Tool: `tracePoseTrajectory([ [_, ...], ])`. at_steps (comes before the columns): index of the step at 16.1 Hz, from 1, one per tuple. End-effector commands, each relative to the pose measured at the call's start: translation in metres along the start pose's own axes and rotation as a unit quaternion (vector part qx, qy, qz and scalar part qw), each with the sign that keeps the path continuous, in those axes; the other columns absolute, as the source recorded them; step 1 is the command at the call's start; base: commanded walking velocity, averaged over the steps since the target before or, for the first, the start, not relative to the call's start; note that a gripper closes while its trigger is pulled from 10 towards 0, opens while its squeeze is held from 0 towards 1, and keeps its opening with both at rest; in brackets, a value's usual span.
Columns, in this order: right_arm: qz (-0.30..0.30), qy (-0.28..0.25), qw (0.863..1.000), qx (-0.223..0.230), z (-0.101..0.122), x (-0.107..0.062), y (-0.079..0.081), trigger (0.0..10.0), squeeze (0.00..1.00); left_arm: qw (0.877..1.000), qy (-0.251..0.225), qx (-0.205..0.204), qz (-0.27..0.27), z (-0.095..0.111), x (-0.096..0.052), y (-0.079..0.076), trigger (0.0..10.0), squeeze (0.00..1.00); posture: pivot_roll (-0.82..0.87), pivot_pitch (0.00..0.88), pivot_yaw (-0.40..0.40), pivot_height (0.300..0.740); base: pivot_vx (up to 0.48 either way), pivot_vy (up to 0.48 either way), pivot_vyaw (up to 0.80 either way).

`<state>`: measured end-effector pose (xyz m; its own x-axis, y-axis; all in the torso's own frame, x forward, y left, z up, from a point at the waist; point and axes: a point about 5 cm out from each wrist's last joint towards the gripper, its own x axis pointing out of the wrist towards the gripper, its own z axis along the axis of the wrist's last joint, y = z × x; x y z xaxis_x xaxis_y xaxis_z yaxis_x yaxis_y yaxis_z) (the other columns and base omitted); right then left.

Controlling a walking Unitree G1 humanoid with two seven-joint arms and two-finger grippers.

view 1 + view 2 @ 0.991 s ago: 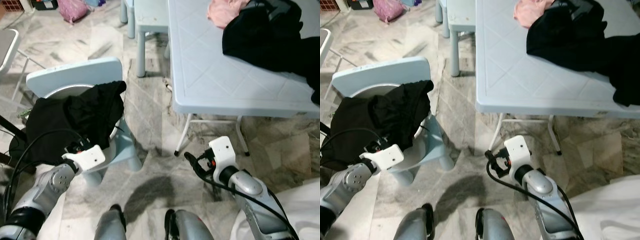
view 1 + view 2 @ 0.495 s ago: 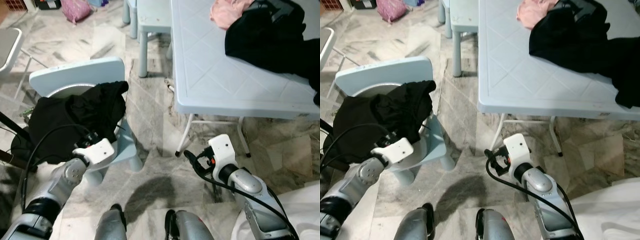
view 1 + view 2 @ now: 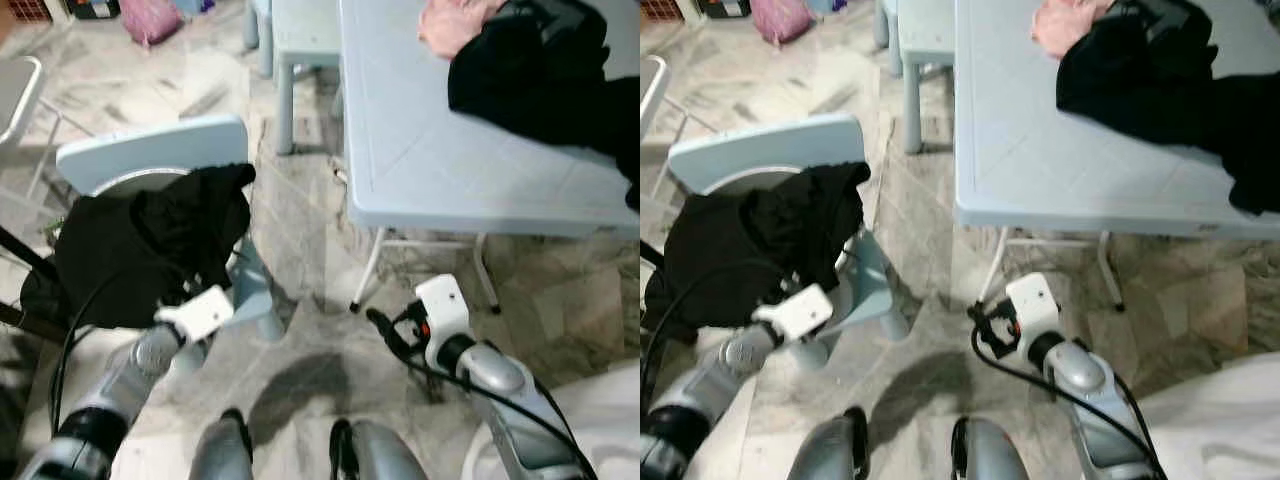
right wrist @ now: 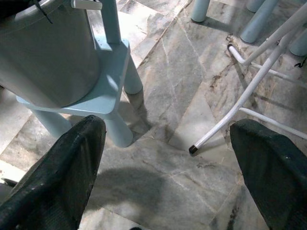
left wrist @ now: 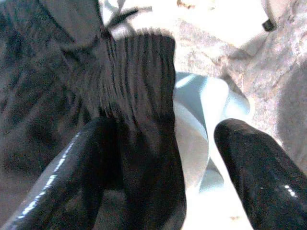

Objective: Hang hanger

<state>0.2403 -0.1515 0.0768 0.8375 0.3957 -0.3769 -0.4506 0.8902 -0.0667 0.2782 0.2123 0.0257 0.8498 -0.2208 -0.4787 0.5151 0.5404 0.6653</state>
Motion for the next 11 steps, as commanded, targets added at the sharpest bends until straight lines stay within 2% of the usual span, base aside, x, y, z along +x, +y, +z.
tracePoseTrajectory([
  [1,0.002,0.007,1.0,-0.001,-0.003,-0.001,0.001,10.0,0.0,1.0,0.004,-0.006,0.019,-0.002,-0.003,0.003,10.0,1.0,-0.03,0.219,-0.07,0.74,0.0,0.0,0.0],
  [2,0.006,0.006,1.0,-0.001,-0.002,0.0,0.003,10.0,0.0,0.999,0.002,-0.011,0.046,-0.001,-0.005,0.009,10.0,0.34,-0.02,0.221,-0.073,0.74,0.0,0.0,0.0],
  [3,0.006,0.005,1.0,-0.001,-0.001,0.001,0.003,10.0,0.0,0.998,-0.005,-0.025,0.06,0.002,-0.006,0.012,10.0,0.0,-0.02,0.222,-0.074,0.74,0.0,0.0,0.0],
  [8,0.008,0.005,1.0,-0.001,-0.001,0.0,0.004,10.0,0.0,0.997,-0.024,-0.029,0.064,0.021,0.002,0.019,10.0,0.0,-0.03,0.237,-0.07,0.74,0.0,0.0,0.0],
  [11,0.007,0.008,1.0,0.001,-0.002,-0.003,0.005,10.0,0.0,0.998,-0.034,-0.035,0.043,0.036,0.008,0.018,10.0,0.0,-0.04,0.247,-0.062,0.74,0.0,0.0,0.0],
])
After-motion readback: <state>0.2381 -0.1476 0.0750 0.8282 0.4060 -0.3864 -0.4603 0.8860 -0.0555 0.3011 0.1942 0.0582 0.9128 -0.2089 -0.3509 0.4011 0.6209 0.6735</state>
